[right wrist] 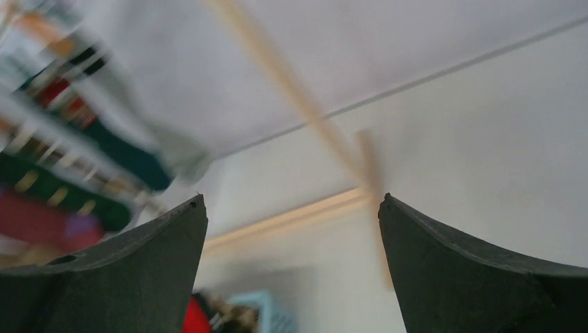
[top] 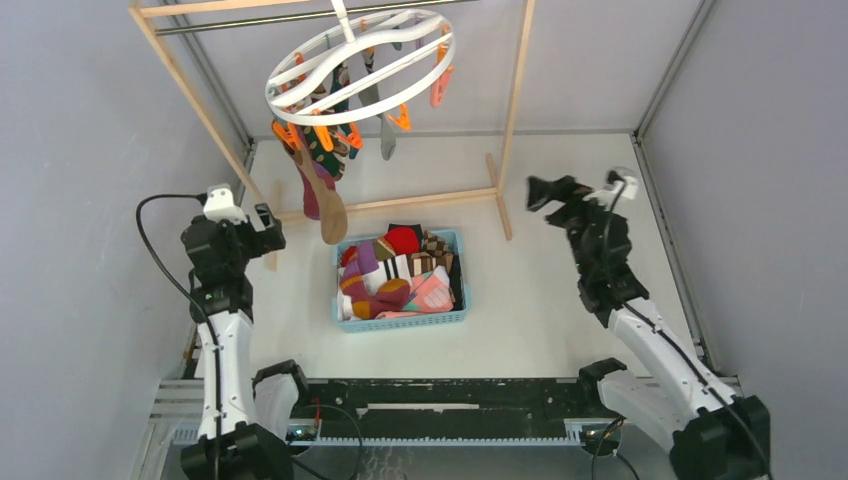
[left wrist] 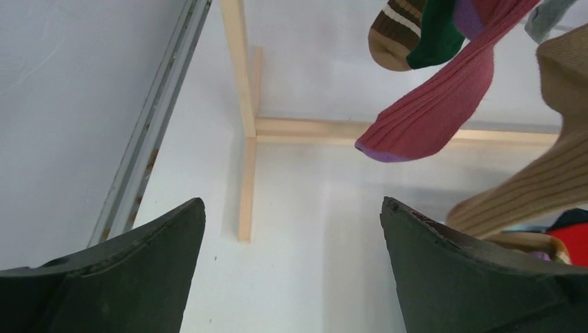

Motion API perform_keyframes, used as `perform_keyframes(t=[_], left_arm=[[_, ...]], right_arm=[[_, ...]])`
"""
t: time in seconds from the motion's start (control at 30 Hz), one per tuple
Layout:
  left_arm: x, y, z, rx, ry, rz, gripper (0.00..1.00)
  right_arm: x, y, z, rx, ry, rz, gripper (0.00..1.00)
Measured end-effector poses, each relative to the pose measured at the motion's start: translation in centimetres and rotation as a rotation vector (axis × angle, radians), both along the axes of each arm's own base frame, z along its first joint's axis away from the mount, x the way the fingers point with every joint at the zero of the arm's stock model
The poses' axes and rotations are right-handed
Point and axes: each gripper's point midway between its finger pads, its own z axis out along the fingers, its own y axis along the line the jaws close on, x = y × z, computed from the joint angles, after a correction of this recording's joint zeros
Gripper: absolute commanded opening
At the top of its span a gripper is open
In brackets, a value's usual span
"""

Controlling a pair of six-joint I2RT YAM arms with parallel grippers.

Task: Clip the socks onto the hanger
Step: Open the clamp at the hanger.

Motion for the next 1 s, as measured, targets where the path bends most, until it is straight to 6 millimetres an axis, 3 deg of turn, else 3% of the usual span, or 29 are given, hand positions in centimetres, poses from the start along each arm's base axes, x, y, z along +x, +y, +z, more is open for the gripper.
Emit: perform_keyframes(t=[0.23,0.37,0.53,0.67,0.83,1.0], left_arm=[[-2.1,1.2,3.9,-0.050,0.080,0.035,1.00],[-2.6,0.7,5.5,-0.090,0.094,0.017,1.00],[-2.7,-0.5,6.3,-0.137,0.128,-0.035,1.00],[-2.4,-1.2,6.2,-0.180,0.170,-0.071,1.00],[-2.5,-1.9,5.9,-0.219,0.198,-0.108,1.00],[-2.4,-2.8,7.0,-0.240,0.182,-0.159,1.00]], right_arm=[[-4.4,14.7,3.6,-0.135,-0.080,0.412,0.92],[-6.3,19.9,5.0,-0.173,-0.122,0.548,0.93],[-6.8,26.8,6.3,-0.217,-0.133,0.680,0.91],[-6.5,30.8,7.5,-0.221,-0.143,0.751,0.89],[-5.8,33.8,9.2,-0.202,-0.179,0.805,0.83],[-4.8,36.8,11.8,-0.155,-0.256,0.836,0.77]])
